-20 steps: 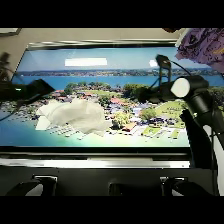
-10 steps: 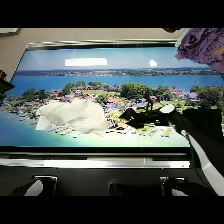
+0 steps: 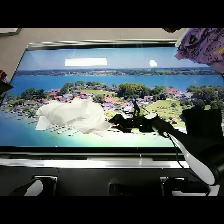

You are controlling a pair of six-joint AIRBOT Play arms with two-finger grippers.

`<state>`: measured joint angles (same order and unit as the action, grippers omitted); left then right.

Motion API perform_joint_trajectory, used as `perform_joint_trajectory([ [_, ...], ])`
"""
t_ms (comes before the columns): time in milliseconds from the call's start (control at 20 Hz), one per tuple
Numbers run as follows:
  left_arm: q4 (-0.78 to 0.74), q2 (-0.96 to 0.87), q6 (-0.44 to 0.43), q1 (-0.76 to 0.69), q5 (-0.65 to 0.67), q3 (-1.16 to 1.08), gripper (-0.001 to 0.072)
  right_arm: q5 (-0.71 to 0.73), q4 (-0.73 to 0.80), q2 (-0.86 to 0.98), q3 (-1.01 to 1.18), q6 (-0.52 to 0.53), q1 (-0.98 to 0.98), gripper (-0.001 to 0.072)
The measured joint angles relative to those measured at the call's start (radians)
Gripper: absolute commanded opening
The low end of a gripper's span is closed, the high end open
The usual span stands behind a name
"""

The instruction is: Fold the clothes and pants, and hang the long-sleeved shirts on hangers.

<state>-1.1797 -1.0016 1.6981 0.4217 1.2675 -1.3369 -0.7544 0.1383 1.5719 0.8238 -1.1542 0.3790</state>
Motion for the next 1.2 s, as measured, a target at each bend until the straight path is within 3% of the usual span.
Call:
perform_joint_trajectory([
  [150, 0.0, -0.005, 0.0, 0.0, 0.002, 0.001, 0.072, 0.022, -0.055, 0.018, 0.0, 0.029, 0.005, 0.0505],
  [350, 0.001, -0.014, 0.0, 0.0, 0.006, 0.002, 0.072, 0.055, -0.112, 0.042, 0.001, 0.053, 0.034, 0.0354],
  [500, 0.001, -0.02, 0.0, 0.002, 0.016, 0.002, 0.072, 0.1, -0.114, 0.05, 0.001, 0.066, 0.075, 0.0033],
  [850, 0.013, -0.039, -0.042, 0.142, 0.068, 0.121, 0.072, 0.175, -0.116, 0.014, 0.001, 0.092, 0.1, 0.0029],
  [1200, 0.09, -0.11, -0.208, 0.323, -0.079, 0.439, 0.0719, 0.146, -0.018, -0.077, 0.001, 0.002, 0.103, 0.0029],
])
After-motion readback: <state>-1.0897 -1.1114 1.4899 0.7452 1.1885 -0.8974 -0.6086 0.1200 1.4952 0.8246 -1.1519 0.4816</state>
